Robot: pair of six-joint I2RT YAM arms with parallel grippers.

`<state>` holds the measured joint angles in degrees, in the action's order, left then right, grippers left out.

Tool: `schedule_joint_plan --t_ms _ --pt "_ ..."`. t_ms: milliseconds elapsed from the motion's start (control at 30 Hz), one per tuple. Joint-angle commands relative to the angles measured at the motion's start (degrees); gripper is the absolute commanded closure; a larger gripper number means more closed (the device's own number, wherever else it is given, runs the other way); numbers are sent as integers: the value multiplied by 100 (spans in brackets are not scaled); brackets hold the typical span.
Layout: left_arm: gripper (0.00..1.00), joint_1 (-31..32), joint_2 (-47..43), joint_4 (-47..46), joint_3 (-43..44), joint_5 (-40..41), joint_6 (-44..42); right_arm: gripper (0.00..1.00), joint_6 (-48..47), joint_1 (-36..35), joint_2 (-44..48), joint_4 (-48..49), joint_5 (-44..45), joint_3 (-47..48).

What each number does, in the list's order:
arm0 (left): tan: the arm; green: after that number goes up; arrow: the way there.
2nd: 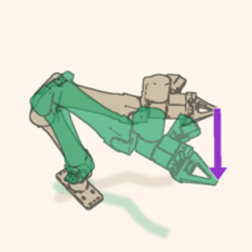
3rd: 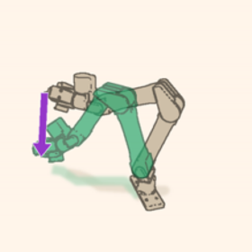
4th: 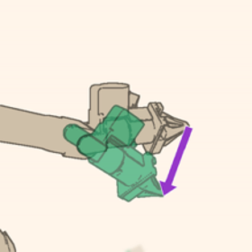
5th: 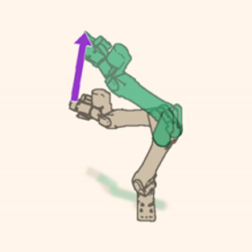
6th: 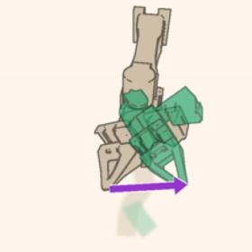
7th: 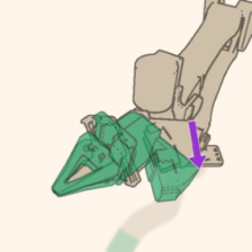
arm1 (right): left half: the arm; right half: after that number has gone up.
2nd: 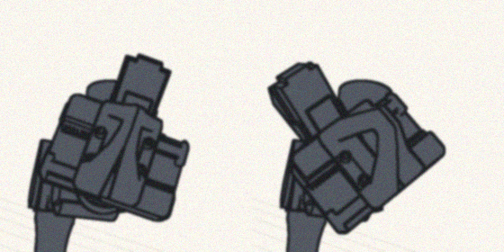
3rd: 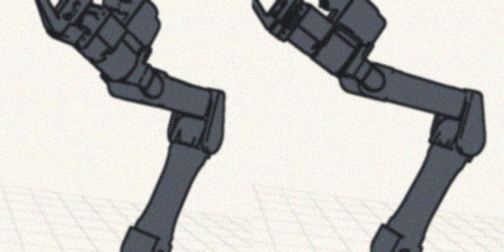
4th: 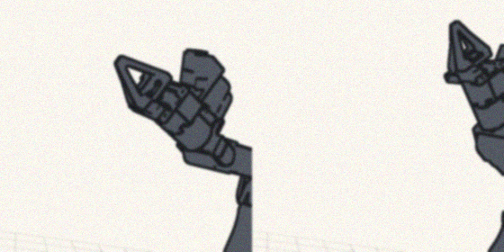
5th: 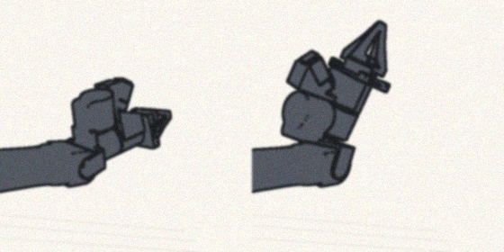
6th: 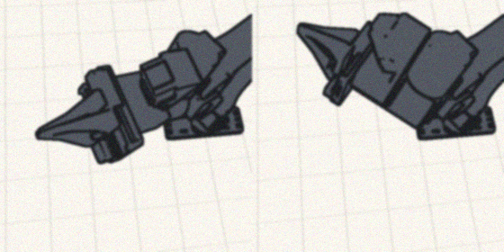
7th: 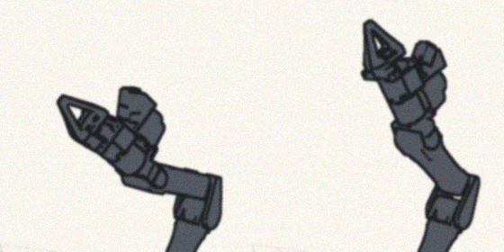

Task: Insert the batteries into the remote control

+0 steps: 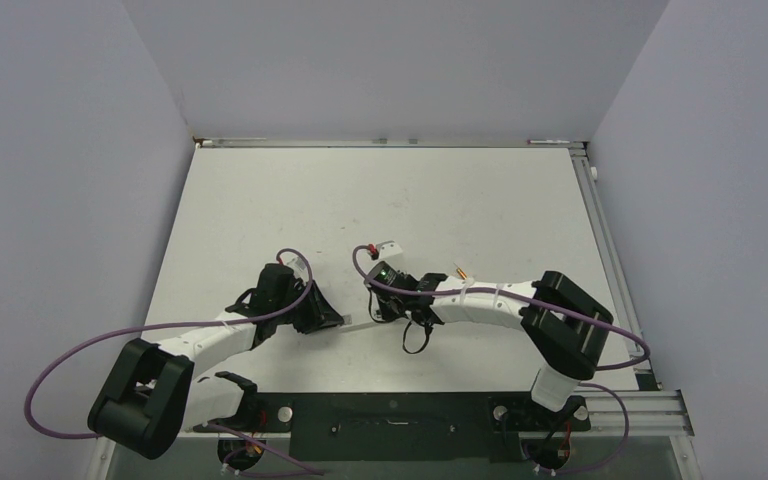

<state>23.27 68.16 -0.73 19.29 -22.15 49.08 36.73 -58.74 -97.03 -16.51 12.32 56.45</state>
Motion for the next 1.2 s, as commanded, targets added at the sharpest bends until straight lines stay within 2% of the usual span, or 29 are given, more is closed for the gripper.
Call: schedule_joint_plan --t_ms 0,333,467,733,1000,1167 --pt "75 39 -148 -252 22 -132 -17 91 43 -246 -236 -98 294 145" --pt "75 42 -182 -183 56 -100 -39 91 39 -309 77 -282 606 287" --pt "75 45 -214 -153 94 -91 -22 84 -49 -313 342 -386 677 367" --pt "60 46 -484 291 189 44 -15 70 -478 -3 709 -580 640 379" --pt "47 256 -1200 734 36 168 330 67 -943 486 629 -455 -42 404" --pt "43 773 -1556 603 -214 401 937 67 -1142 726 360 -365 -462 533"
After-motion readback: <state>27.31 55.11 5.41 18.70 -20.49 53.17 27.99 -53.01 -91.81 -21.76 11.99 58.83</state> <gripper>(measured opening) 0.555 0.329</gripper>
